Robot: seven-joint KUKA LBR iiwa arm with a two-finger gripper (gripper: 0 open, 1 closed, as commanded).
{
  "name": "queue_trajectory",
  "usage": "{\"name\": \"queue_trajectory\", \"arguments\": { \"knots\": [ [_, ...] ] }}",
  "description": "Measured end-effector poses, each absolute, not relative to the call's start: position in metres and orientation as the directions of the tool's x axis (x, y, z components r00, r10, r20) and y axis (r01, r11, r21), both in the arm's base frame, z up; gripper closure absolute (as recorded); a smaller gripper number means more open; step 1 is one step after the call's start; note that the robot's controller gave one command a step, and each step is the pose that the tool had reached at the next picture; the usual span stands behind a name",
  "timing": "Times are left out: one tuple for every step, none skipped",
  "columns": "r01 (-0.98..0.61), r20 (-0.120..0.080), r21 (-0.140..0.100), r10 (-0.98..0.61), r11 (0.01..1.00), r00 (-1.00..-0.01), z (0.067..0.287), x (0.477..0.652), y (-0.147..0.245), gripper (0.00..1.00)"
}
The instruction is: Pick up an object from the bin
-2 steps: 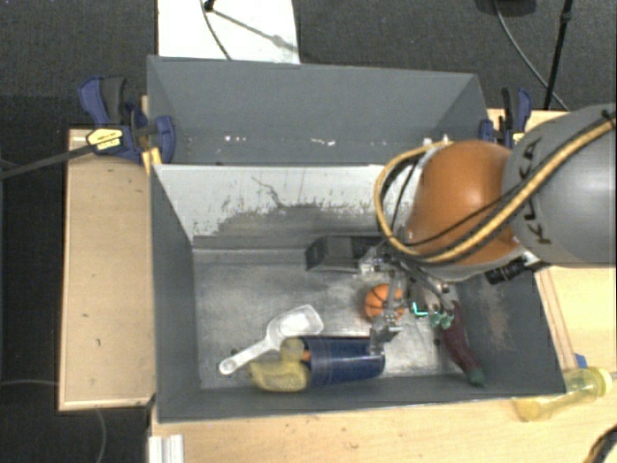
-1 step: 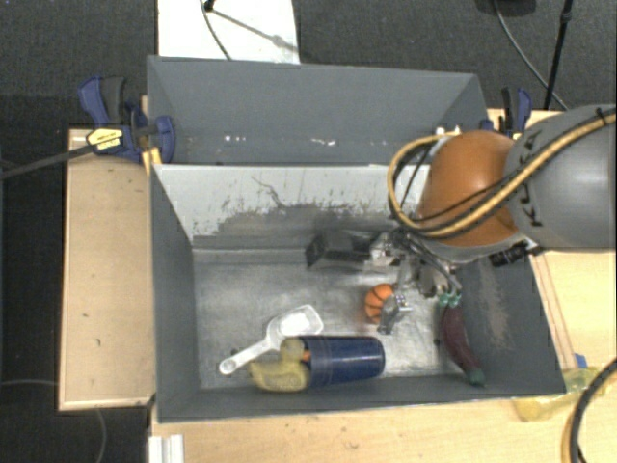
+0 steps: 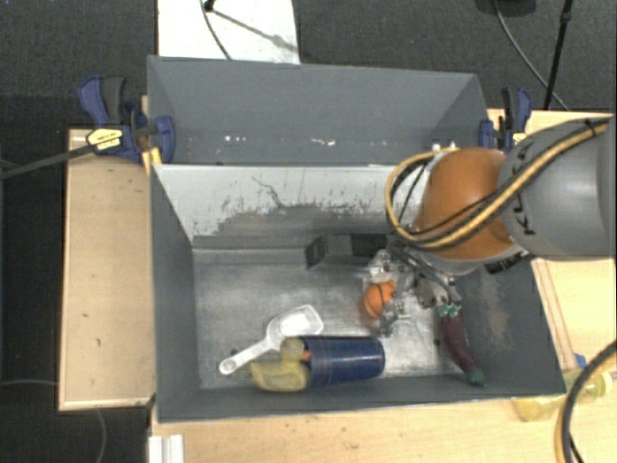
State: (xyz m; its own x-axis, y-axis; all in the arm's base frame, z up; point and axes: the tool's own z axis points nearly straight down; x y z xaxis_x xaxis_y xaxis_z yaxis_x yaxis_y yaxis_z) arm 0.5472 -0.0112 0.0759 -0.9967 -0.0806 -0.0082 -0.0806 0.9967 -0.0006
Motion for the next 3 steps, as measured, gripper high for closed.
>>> {"name": "queue_trajectory", "arguments": {
  "knots": [
    [-0.080,-0.008,0.000,-0.080,0.997,-0.997,0.076,0.547,-0.011,1.00],
    [-0.067,-0.003,0.000,-0.067,0.998,-0.998,0.197,0.536,-0.010,1.00],
    [-0.067,-0.003,0.000,-0.067,0.998,-0.998,0.197,0.536,-0.010,1.00]
  ]
}}
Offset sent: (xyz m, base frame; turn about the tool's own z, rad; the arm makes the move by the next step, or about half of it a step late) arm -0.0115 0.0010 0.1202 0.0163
